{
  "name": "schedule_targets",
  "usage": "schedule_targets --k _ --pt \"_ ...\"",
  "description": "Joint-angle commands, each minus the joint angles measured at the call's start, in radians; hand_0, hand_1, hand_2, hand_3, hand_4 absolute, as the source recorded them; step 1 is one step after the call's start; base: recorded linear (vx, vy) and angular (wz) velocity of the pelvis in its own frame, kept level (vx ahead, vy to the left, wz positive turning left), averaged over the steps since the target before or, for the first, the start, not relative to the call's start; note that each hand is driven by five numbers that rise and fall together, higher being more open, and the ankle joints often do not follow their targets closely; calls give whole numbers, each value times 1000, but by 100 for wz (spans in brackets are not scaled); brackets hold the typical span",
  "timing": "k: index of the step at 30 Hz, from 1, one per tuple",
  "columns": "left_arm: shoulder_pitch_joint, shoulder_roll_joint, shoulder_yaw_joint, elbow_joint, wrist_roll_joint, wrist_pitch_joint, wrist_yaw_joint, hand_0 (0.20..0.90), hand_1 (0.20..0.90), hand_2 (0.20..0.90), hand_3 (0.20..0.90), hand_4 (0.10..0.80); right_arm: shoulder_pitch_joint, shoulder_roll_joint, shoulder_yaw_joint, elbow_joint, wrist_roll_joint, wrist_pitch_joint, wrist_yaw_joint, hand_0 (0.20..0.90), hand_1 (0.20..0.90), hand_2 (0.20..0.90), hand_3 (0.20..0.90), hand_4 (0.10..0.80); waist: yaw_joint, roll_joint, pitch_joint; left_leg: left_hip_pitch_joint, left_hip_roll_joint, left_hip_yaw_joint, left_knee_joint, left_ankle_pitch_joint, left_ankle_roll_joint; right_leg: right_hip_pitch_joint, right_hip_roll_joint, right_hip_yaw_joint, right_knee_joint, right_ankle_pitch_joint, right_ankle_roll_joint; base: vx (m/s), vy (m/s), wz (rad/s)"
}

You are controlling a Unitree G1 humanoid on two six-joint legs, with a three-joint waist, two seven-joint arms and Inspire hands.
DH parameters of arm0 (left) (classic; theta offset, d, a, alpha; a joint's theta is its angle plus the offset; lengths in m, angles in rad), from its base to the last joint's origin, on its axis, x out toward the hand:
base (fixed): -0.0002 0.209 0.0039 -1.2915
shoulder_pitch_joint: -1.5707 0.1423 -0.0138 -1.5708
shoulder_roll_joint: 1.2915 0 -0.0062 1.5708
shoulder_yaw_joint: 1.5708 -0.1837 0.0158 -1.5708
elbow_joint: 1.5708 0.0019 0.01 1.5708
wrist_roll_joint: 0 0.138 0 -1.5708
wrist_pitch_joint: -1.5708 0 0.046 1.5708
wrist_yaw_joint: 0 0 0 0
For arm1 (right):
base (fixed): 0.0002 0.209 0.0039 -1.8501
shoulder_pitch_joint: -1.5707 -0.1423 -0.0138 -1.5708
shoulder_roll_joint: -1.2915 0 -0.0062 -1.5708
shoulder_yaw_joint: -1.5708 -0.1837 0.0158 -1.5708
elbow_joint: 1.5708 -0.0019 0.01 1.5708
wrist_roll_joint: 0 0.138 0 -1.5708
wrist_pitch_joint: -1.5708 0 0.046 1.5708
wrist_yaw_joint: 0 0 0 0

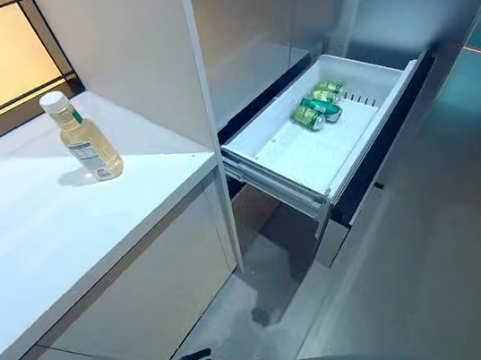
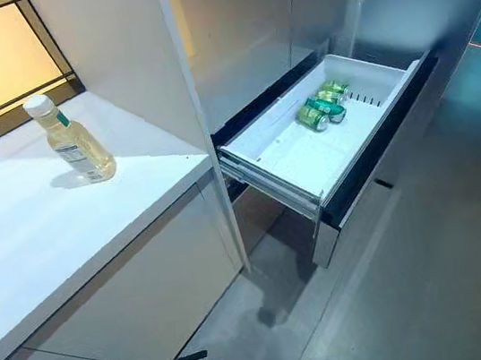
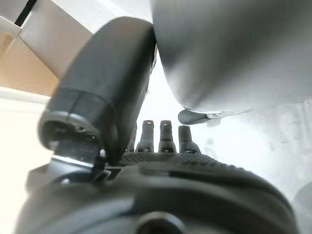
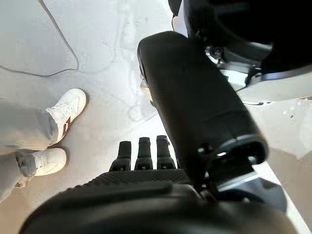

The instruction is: Put drinks into fridge and close the fridge

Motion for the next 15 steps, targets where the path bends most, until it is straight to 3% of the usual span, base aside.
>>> schedule_targets --k 1,15 --pt "-33 -33 -47 20 0 -25 -20 900 900 900 900 800 -94 11 -17 -14 35 -35 5 900 900 900 900 800 17 4 9 18 -7 -37 28 -135 4 -36 -39 41 57 -35 101 0 0 0" --pt "-38 -33 -52 14 20 -62 -28 900 900 900 900 800 -96 13 -18 -10 34 -38 3 900 900 900 900 800 17 3 7 17 -7 -37 27 -135 3 -36 -39 41 55 -35 102 0 0 0"
